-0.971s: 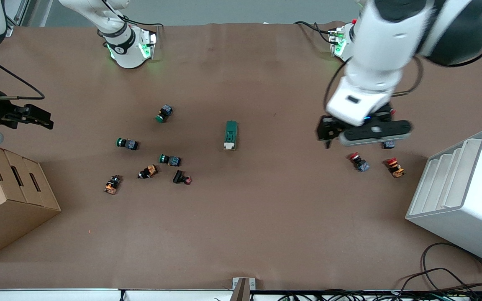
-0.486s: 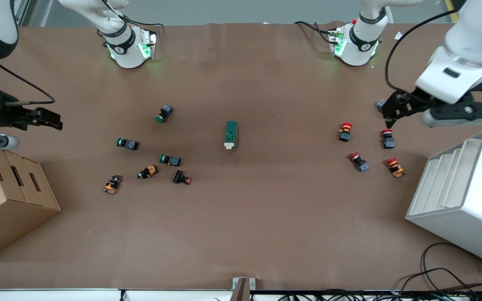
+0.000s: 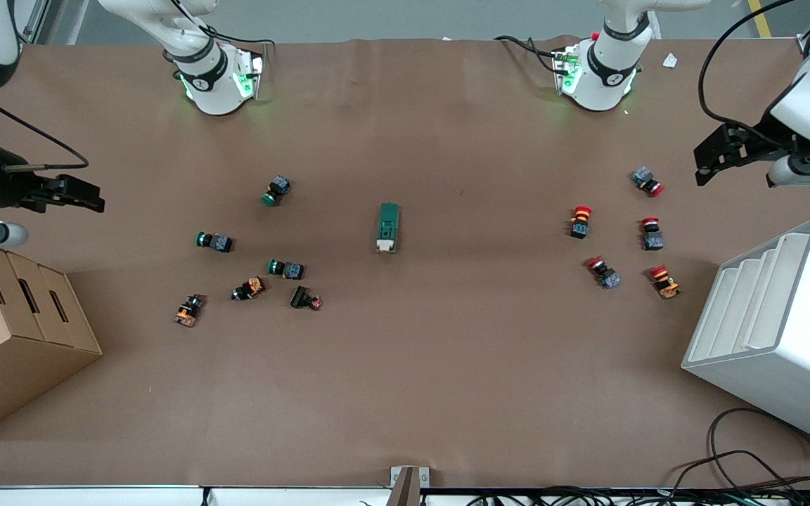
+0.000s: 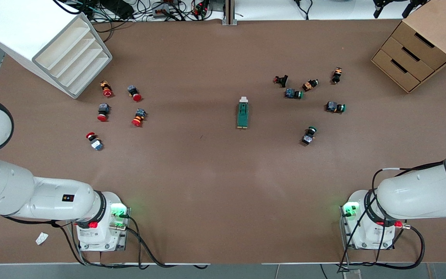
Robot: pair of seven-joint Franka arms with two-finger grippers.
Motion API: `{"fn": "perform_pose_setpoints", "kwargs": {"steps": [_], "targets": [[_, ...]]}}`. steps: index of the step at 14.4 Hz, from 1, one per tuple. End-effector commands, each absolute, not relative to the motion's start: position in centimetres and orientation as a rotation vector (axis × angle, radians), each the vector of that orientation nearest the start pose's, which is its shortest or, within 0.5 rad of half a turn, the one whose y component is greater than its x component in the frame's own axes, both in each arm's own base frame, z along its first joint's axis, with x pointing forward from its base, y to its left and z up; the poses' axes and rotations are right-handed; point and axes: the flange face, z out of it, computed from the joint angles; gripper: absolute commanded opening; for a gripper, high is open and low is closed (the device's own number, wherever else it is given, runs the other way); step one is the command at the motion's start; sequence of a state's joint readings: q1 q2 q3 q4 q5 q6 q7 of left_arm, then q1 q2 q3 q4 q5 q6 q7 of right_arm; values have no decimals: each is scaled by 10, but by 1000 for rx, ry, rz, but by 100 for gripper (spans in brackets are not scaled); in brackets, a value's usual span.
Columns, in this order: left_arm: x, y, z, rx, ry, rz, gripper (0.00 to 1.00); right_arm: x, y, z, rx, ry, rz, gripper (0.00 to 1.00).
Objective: Close load switch with both arms
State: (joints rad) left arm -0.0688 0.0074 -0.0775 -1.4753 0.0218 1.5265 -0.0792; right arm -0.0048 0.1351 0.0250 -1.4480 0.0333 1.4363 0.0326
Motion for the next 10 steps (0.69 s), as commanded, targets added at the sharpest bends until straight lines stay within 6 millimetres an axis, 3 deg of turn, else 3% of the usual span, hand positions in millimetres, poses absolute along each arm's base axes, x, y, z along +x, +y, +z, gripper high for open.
{"fn": "perform_pose_setpoints", "kwargs": {"steps": [1,3,7,10], "targets": [[530,-68,662,-3152,108,-37,100,572,18,598,-3078,25,237,100],[526,-67,661,-3153,106,-37,100,557,14,604,-3079,32,232,100],[525,-47,664,-3156,48,-47,100,527,10,624,-3083,38,196,100],[528,-46,665,-3155,47,-52,100,508,6,636,-3083,49,167,100]]}}
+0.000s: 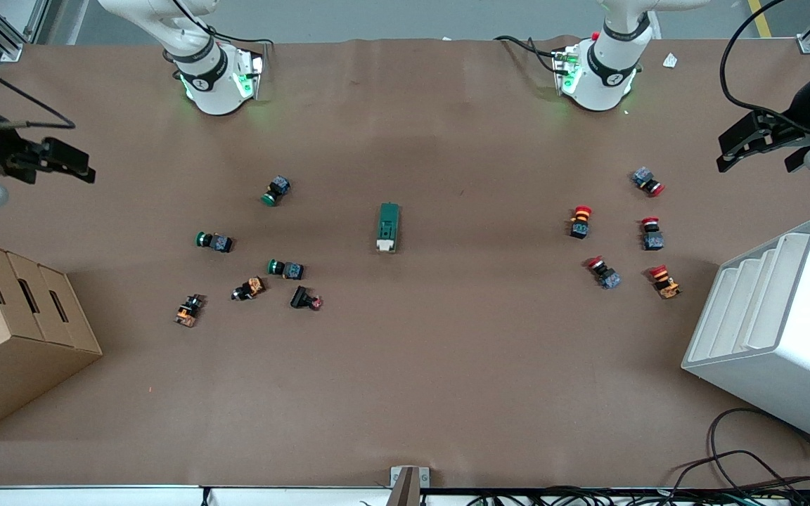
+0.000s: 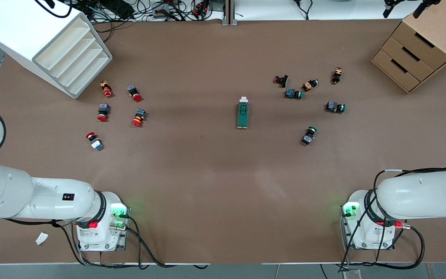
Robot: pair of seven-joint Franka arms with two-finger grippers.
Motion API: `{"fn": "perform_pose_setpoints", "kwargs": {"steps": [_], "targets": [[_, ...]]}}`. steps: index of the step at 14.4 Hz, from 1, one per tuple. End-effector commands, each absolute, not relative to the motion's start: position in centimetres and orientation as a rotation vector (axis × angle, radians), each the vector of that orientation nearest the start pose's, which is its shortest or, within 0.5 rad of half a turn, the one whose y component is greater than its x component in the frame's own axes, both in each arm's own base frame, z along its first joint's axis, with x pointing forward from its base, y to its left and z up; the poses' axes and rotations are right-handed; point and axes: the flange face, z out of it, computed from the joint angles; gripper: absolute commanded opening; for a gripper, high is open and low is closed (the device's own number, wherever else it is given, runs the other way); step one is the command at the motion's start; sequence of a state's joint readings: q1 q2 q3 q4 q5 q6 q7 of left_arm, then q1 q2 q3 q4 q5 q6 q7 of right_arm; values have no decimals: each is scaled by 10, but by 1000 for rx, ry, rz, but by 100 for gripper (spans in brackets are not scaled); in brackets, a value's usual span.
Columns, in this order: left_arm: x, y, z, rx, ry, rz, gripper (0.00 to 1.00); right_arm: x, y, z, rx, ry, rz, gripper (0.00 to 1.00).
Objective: Close load switch with both arms
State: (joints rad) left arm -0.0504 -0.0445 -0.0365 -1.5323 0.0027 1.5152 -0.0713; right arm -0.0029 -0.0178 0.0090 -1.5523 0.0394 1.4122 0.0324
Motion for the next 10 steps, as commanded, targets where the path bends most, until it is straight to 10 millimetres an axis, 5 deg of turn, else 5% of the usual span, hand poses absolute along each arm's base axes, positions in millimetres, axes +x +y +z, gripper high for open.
{"fn": "perform_pose_setpoints", "kwargs": {"steps": [1,10], "targets": [[527,-47,665,-3155,52,-52,100,506,5,641,-3083,46,160,100],[528,-57,660,-3150,132,-26,100,499,1,656,-3100,-2,109,100]]}}
